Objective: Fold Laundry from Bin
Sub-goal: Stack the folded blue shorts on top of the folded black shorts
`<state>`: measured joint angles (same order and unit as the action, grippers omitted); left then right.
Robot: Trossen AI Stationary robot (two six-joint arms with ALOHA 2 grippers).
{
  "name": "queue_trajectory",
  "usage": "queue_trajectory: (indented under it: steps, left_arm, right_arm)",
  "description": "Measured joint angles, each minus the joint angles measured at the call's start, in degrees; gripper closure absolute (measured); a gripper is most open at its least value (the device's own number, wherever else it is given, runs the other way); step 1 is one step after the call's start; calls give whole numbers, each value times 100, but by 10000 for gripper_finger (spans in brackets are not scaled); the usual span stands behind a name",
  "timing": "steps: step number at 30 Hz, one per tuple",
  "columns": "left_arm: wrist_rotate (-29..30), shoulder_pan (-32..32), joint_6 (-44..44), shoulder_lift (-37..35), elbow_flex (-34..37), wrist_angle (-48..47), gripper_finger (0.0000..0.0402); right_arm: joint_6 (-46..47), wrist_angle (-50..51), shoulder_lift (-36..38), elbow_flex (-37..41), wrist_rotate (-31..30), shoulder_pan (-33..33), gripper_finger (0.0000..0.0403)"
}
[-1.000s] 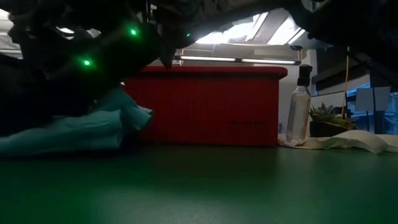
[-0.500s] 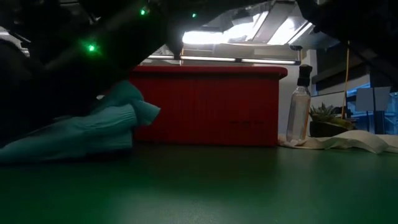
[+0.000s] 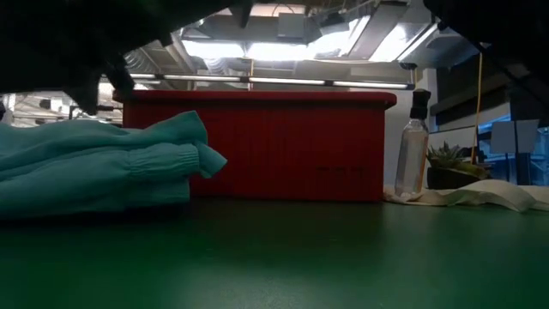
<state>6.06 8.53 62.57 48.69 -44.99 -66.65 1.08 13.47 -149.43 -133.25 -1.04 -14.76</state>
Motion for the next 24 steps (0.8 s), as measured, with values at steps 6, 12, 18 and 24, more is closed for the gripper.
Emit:
queue_trajectory:
  steps: [6, 12, 18, 24]
  left_arm:
    - [-449, -369, 638, 6, 368, -147, 401]
    - [-329, -708, 1198, 212, 531, -81, 401]
    - [-423, -789, 1462, 905, 623, 10, 402]
    - [-366, -757, 1355, 1707, 621, 8, 402]
  right_arm:
    - [-2, -243, -185, 1, 13, 0, 272]
    - [-4, -460, -364, -10, -43, 0, 272]
    - [-4, -602, -586, -7, -88, 0, 272]
    - [10, 10, -645, -7, -91, -23, 272]
